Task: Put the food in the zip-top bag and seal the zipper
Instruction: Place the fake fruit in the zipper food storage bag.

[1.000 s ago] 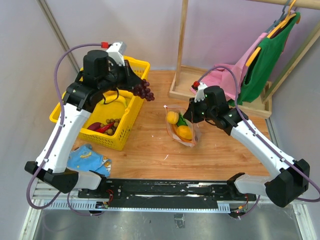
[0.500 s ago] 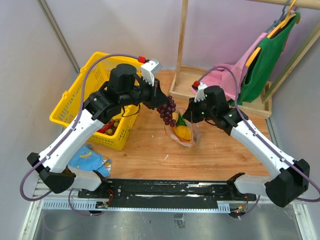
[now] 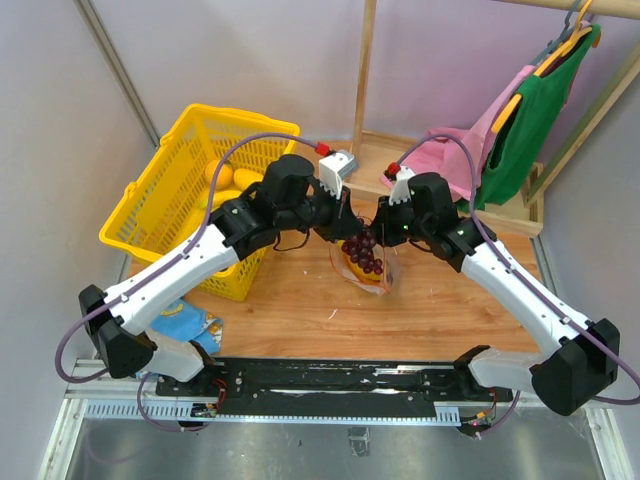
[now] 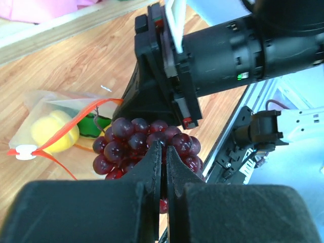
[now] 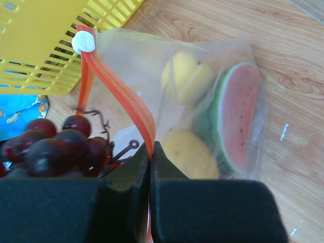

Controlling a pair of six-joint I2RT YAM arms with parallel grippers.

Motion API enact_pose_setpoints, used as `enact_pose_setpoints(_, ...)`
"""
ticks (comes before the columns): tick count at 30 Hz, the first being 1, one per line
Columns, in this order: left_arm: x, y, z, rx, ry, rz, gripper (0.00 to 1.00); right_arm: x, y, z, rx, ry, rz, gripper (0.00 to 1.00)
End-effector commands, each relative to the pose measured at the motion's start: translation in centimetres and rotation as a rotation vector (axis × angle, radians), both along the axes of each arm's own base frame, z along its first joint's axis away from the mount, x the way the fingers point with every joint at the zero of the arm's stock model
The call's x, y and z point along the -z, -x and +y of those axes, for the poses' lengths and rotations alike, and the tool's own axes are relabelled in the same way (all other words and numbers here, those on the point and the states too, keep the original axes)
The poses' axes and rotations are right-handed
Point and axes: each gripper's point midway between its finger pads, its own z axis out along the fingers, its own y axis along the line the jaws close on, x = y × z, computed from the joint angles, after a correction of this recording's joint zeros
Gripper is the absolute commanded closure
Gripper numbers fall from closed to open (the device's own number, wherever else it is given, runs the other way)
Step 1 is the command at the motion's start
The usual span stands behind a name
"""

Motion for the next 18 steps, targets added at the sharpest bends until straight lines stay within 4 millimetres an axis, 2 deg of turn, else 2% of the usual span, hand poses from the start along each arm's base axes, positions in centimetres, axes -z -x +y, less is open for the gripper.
enact_pose_setpoints(1, 0.5, -1.0, -1.2, -0.033, 0.039, -0.016, 1.00, -1.1, -0.2, -0.3, 0.013, -0.030, -0.034, 0.98)
enact_pose_setpoints(8, 4.8, -2.1, -1.6, -0.065, -0.042, 0.027, 1.00, -1.4, -0.2, -0.1, 0.004, -0.038, -0.039, 0.98)
enact_pose_setpoints(11, 5.2, -2.0, -2.2, -0.046, -0.046, 0.043, 1.00, -1.4, -0.2, -0.1, 0.001, -0.040, -0.041, 0.98)
enact_pose_setpoints(15, 4.8, -1.8, -2.8, -0.028, -0.037, 0.028, 0.99, -1.5, -0.2, -0.1, 0.003, -0.039, -0.044, 0.98)
enact_pose_setpoints(18, 5.0, -2.1, -2.8, -0.043, -0.047, 0.023, 0.95, -1.5, -0.1, -0.2, 0.004, -0.039, -0.044, 0.98)
